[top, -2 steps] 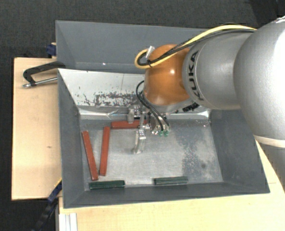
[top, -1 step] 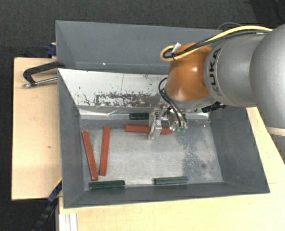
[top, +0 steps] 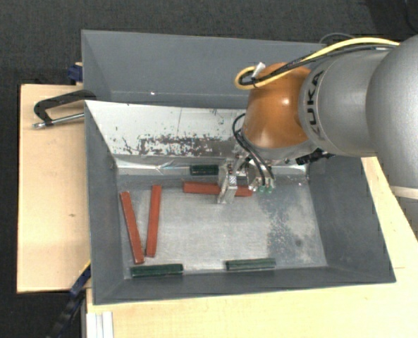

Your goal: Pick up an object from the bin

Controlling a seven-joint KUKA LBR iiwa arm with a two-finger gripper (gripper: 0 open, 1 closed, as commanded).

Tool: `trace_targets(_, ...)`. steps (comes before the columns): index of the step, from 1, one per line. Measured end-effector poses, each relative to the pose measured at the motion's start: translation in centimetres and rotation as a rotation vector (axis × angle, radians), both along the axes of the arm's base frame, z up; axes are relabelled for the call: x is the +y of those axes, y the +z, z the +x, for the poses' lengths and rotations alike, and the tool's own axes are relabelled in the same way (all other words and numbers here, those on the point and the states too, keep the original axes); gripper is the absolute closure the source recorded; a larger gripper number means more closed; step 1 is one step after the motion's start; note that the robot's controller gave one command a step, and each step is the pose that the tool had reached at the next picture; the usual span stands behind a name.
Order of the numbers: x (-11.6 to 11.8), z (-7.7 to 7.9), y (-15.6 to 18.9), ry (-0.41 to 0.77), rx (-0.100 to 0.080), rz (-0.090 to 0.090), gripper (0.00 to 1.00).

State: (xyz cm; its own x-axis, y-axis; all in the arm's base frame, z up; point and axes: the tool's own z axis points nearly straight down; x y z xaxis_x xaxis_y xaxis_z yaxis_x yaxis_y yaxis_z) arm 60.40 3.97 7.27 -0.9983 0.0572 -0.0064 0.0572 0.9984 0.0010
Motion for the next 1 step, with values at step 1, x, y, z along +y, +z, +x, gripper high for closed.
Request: trace_targets(1, 1.03, -4.77, 17.32, 0.068, -0.003, 0.000, 1.00)
